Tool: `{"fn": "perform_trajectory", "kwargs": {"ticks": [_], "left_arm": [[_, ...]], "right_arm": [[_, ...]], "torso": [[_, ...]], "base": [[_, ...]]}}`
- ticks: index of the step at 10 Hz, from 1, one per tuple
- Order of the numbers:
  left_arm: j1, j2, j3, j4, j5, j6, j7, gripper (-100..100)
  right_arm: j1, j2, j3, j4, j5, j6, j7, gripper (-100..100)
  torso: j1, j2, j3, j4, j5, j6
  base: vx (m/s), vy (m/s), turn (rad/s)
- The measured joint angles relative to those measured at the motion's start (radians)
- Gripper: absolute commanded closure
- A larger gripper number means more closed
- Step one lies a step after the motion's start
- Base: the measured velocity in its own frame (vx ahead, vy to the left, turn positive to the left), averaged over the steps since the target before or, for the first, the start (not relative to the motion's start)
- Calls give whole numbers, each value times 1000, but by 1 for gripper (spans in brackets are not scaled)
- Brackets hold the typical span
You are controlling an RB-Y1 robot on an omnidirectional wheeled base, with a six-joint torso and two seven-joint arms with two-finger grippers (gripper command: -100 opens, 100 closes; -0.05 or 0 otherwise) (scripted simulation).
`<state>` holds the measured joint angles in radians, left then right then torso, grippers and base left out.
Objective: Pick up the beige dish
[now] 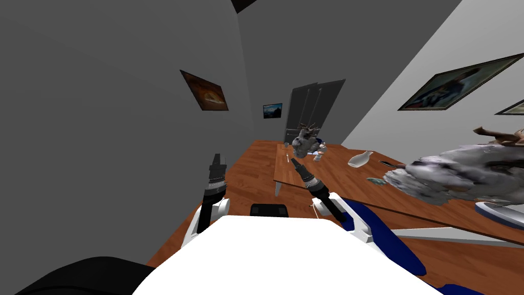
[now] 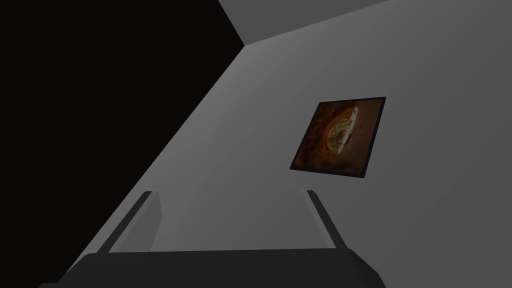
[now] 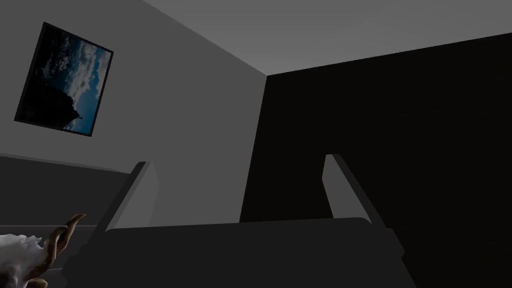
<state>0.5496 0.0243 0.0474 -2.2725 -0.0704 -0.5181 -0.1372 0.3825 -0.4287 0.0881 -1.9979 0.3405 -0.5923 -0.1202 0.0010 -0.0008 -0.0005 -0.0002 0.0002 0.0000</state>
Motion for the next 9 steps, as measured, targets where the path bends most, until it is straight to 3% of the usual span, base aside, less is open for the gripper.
{"fn": "perform_trajectory", "kwargs": {"ticks": [9], "left_arm": [[0,0,0,0,0,0,0,0]], "right_arm": [[-67,-186,71,167,265,-6,-5,-100]], "torso": [[0,0,0,0,0,0]], "base": [[10,15,38]]}}
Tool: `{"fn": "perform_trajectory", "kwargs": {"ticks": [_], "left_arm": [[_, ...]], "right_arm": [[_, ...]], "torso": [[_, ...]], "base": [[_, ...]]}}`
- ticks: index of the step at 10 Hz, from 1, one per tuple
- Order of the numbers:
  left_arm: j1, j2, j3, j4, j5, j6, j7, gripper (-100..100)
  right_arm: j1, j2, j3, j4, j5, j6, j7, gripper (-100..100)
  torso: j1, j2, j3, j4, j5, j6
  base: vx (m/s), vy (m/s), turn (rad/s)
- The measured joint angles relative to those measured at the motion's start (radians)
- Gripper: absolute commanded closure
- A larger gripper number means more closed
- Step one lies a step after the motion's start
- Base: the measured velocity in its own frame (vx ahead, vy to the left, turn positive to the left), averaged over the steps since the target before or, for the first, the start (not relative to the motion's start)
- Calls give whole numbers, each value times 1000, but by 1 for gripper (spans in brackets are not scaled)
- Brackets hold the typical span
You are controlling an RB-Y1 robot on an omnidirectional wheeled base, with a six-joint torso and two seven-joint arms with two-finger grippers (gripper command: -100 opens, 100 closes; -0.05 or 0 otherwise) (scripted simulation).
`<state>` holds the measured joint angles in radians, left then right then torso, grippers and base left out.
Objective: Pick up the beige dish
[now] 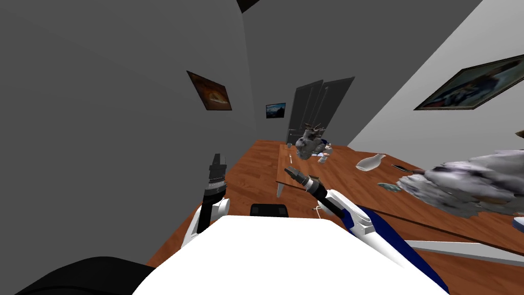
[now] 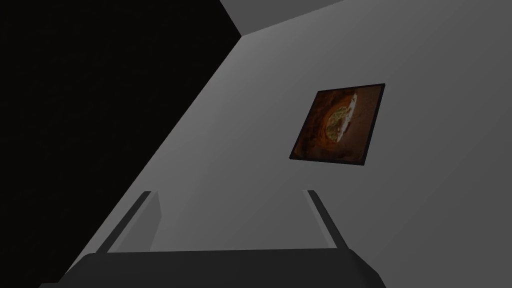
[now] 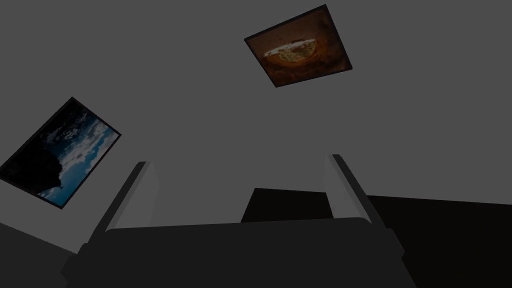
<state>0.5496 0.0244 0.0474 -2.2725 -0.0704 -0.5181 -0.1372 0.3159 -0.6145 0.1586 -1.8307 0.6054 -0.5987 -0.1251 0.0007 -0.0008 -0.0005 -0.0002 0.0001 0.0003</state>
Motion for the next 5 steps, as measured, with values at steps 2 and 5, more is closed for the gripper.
{"fn": "perform_trajectory", "kwargs": {"ticks": [2,5], "left_arm": [[0,0,0,0,0,0,0,0],[0,0,0,0,0,0,0,0]], "right_arm": [[-14,-31,8,38,46,-8,0,-100],[-34,-81,32,100,133,-12,2,-100]], "torso": [[0,0,0,0,0,0],[0,0,0,0,0,0]], "base": [[10,10,57],[10,9,33]]}}
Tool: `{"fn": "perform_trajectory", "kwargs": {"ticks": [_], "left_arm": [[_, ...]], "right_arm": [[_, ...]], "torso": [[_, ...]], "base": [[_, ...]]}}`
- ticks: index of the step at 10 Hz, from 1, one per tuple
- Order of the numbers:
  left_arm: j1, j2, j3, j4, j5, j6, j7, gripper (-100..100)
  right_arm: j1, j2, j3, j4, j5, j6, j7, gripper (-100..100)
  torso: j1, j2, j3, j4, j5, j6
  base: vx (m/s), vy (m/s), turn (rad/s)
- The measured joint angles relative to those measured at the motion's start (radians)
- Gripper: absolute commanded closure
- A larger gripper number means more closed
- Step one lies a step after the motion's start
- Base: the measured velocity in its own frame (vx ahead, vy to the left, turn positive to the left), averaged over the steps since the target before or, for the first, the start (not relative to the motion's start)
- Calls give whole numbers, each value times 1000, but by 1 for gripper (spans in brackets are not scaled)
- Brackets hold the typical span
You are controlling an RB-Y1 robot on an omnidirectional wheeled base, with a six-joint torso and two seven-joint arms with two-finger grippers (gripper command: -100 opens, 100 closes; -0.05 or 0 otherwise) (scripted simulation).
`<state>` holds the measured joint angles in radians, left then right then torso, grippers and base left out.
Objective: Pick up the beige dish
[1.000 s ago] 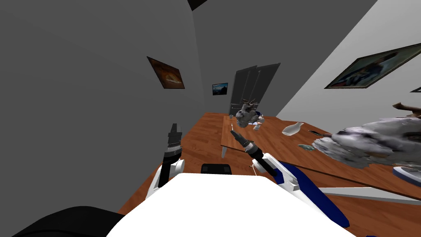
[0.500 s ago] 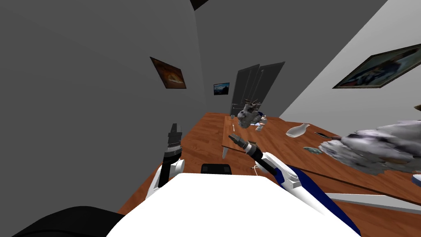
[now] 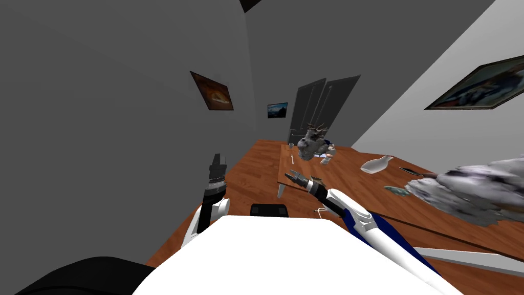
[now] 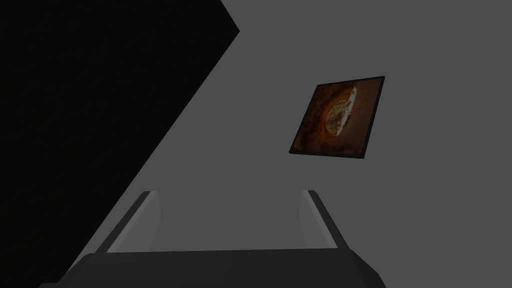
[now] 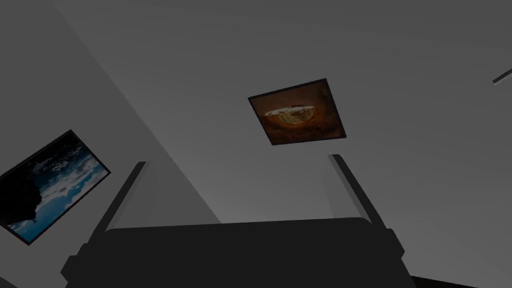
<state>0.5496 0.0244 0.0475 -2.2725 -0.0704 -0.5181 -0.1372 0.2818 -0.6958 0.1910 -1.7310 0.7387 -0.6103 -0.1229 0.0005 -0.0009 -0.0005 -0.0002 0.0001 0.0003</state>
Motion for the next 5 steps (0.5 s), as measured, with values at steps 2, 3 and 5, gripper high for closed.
{"fn": "perform_trajectory", "kwargs": {"ticks": [2,3,5], "left_arm": [[0,0,0,0,0,0,0,0],[0,0,0,0,0,0,0,0],[0,0,0,0,0,0,0,0]], "right_arm": [[1,-29,13,14,52,8,-2,-100],[-7,-40,21,30,84,10,-3,-100],[-12,-77,35,70,146,7,0,-100]], "torso": [[0,0,0,0,0,0],[0,0,0,0,0,0],[0,0,0,0,0,0]], "base": [[7,8,62],[14,10,86],[13,8,65]]}}
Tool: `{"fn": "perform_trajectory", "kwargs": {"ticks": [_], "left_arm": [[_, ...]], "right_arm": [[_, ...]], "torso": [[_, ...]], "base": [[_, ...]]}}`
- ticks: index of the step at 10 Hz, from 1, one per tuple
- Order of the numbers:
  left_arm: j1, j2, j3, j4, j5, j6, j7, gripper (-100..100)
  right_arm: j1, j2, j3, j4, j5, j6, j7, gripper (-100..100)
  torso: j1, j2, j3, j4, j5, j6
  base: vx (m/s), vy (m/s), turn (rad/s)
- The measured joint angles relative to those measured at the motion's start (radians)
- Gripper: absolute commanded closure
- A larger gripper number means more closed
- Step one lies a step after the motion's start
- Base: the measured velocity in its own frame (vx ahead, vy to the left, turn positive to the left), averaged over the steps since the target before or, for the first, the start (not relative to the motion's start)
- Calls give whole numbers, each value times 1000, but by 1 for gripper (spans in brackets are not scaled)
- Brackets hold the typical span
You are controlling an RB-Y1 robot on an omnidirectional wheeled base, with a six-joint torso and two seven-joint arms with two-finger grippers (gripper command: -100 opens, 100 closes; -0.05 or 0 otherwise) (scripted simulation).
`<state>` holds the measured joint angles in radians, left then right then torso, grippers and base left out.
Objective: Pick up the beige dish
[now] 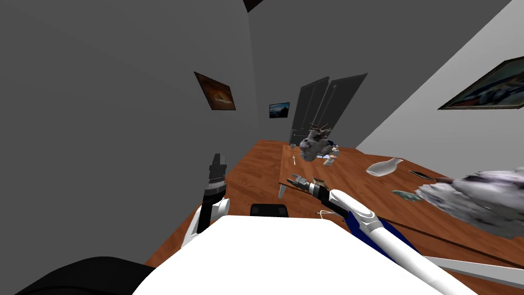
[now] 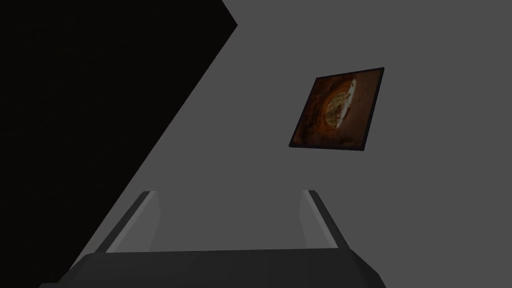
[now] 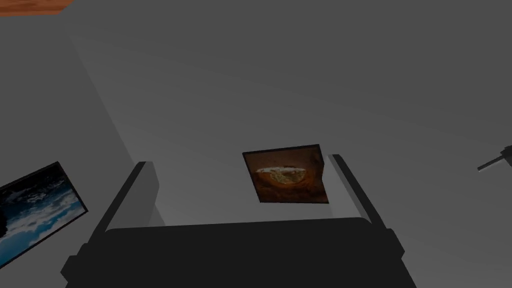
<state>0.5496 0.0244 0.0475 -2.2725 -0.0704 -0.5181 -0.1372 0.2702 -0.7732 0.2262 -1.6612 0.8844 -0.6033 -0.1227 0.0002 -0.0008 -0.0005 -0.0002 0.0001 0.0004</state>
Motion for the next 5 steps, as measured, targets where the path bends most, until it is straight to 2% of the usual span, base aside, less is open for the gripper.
{"fn": "perform_trajectory", "kwargs": {"ticks": [1,3,4,5], "left_arm": [[0,0,0,0,0,0,0,0],[0,0,0,0,0,0,0,0],[0,0,0,0,0,0,0,0],[0,0,0,0,0,0,0,0]], "right_arm": [[-8,-18,7,35,29,-6,6,-100],[-19,-35,20,58,83,-3,2,-100],[-32,-56,29,90,113,-4,-1,-100],[-29,-67,30,102,141,-7,1,-100]], "torso": [[0,0,0,0,0,0],[0,0,0,0,0,0],[0,0,0,0,0,0],[0,0,0,0,0,0]], "base": [[10,5,37],[6,4,38],[10,2,48],[10,5,82]]}}
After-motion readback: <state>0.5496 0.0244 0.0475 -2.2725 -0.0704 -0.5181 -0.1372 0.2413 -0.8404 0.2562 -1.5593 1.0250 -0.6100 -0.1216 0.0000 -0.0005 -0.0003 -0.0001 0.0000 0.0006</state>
